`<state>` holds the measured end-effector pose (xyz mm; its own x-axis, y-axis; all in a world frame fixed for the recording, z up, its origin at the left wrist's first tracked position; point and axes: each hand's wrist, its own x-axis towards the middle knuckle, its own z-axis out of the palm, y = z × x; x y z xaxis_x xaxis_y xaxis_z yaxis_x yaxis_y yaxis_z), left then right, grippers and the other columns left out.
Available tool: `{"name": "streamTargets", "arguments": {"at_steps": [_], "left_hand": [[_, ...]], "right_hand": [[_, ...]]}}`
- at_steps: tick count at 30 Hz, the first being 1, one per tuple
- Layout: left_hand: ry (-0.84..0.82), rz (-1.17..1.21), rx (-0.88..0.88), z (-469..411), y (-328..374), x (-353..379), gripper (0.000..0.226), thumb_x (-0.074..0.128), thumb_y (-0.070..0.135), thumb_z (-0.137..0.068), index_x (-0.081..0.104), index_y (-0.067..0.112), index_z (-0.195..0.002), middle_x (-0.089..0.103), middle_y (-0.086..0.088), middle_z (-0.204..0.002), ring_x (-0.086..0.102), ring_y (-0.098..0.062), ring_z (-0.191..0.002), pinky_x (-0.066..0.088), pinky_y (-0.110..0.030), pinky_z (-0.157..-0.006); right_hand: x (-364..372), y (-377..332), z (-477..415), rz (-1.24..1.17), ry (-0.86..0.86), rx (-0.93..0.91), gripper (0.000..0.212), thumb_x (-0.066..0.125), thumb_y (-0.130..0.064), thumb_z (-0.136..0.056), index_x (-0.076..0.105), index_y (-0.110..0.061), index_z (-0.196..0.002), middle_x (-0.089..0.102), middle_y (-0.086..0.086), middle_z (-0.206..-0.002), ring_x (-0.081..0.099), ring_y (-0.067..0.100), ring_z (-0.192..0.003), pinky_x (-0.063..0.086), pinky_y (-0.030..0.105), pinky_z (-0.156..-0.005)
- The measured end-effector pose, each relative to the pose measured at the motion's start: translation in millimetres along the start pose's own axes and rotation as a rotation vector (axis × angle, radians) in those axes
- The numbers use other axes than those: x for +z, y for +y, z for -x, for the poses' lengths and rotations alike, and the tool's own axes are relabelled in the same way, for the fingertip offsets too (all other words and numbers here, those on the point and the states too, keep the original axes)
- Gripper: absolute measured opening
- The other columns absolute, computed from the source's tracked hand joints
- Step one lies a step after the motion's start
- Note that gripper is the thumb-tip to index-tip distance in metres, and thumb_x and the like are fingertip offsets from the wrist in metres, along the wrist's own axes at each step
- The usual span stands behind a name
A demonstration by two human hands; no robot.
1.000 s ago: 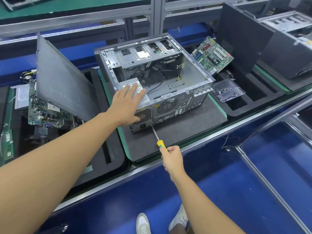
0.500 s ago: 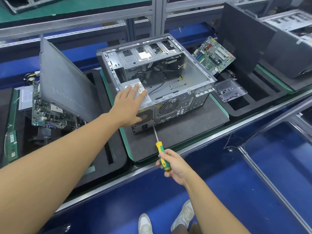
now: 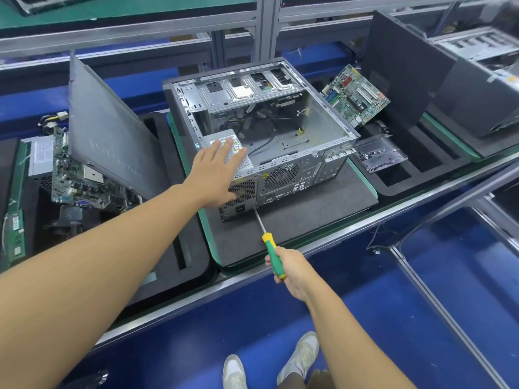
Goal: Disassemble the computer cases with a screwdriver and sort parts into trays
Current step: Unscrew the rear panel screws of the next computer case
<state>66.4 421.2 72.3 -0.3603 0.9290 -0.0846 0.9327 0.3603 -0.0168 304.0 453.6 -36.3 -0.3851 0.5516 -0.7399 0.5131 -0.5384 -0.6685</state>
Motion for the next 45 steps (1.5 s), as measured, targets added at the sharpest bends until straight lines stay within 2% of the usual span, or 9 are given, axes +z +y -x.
{"name": "streamTargets", "arguments": {"at_steps": [4, 9, 15, 21, 25, 28, 32, 38, 45], "left_hand": [[0.002, 0.0, -0.006, 0, -1, 1, 0.111, 0.076, 0.049, -0.081, -0.002, 0.028, -0.159, -0.009, -0.01, -0.166, -0.005, -0.032, -0.153, 0.002, -0.047, -0.121], [0.006, -0.004, 0.0, -1, -2, 1, 0.112, 0.076, 0.049, -0.081, -0.002, 0.029, -0.158, -0.008, -0.01, -0.166, -0.005, -0.033, -0.153, 0.003, -0.048, -0.121], [0.007, -0.013, 0.006, 0, -1, 1, 0.111, 0.075, 0.051, -0.082, -0.002, 0.028, -0.159, -0.008, -0.01, -0.166, -0.004, -0.033, -0.153, 0.004, -0.048, -0.122], [0.002, -0.007, 0.004, 0, 0, 0, 0.11, 0.075, 0.05, -0.082, -0.001, 0.029, -0.159, -0.008, -0.01, -0.167, -0.004, -0.033, -0.153, 0.005, -0.048, -0.123], [0.002, -0.002, 0.003, 0, -1, 0, 0.11, 0.075, 0.05, -0.082, 0.0, 0.029, -0.159, -0.007, -0.009, -0.167, -0.004, -0.033, -0.153, 0.005, -0.049, -0.123], [0.0, -0.007, 0.005, -1, -1, 0, 0.11, 0.075, 0.05, -0.081, 0.0, 0.029, -0.159, -0.007, -0.009, -0.167, -0.003, -0.033, -0.153, 0.006, -0.049, -0.123], [-0.002, -0.007, 0.001, 0, -1, -1, 0.11, 0.075, 0.051, -0.082, 0.0, 0.029, -0.159, -0.007, -0.01, -0.167, -0.004, -0.033, -0.153, 0.005, -0.049, -0.123], [-0.007, -0.007, -0.003, 0, 0, -1, 0.11, 0.075, 0.051, -0.082, -0.001, 0.029, -0.159, -0.007, -0.009, -0.167, -0.004, -0.033, -0.153, 0.005, -0.049, -0.123], [0.012, 0.0, -0.002, -1, -1, 2, 0.111, 0.077, 0.05, -0.08, 0.001, 0.029, -0.159, -0.006, -0.009, -0.167, -0.003, -0.032, -0.153, 0.005, -0.049, -0.122]], "right_hand": [[-3, 7, -5, 0.189, 0.091, -0.21, 0.017, 0.061, -0.022, -0.096, 0.045, -0.017, -0.097, 0.06, 0.006, -0.095, 0.054, 0.015, -0.066, 0.053, 0.031, -0.06], [1, 4, -7, 0.189, 0.078, -0.198, 0.025, 0.067, -0.027, -0.089, 0.044, -0.02, -0.097, 0.055, 0.003, -0.084, 0.047, 0.017, -0.061, 0.037, 0.022, -0.043], [-10, 2, -8, 0.062, -0.06, -0.039, 0.02, 0.049, -0.022, -0.101, 0.062, -0.008, -0.108, 0.072, 0.011, -0.108, 0.065, 0.025, -0.098, 0.051, 0.029, -0.064], [-8, 0, -3, 0.138, -0.045, -0.168, 0.03, 0.065, -0.015, -0.091, 0.039, -0.018, -0.105, 0.063, 0.006, -0.095, 0.053, 0.013, -0.055, 0.041, 0.022, -0.042], [-9, -2, -6, 0.046, -0.056, -0.057, 0.027, 0.055, -0.037, -0.097, 0.052, -0.017, -0.114, 0.062, 0.009, -0.095, 0.048, 0.016, -0.062, 0.036, 0.023, -0.045], [-9, 2, -8, -0.043, -0.036, 0.048, 0.033, 0.042, -0.026, -0.101, 0.064, -0.003, -0.112, 0.071, 0.013, -0.098, 0.053, 0.018, -0.066, 0.042, 0.026, -0.049], [-12, 9, -12, 0.01, -0.003, -0.118, 0.015, 0.066, -0.019, -0.09, 0.056, -0.016, -0.101, 0.064, 0.009, -0.105, 0.055, 0.021, -0.084, 0.049, 0.031, -0.064], [-4, -1, -10, -0.048, -0.039, -0.071, 0.034, 0.072, -0.027, -0.087, 0.046, -0.023, -0.107, 0.054, 0.006, -0.099, 0.05, 0.014, -0.065, 0.037, 0.022, -0.043], [-18, -8, -11, 0.003, -0.095, 0.014, 0.021, 0.045, -0.026, -0.102, 0.059, -0.01, -0.105, 0.069, 0.011, -0.105, 0.049, 0.021, -0.08, 0.044, 0.03, -0.057]]}}
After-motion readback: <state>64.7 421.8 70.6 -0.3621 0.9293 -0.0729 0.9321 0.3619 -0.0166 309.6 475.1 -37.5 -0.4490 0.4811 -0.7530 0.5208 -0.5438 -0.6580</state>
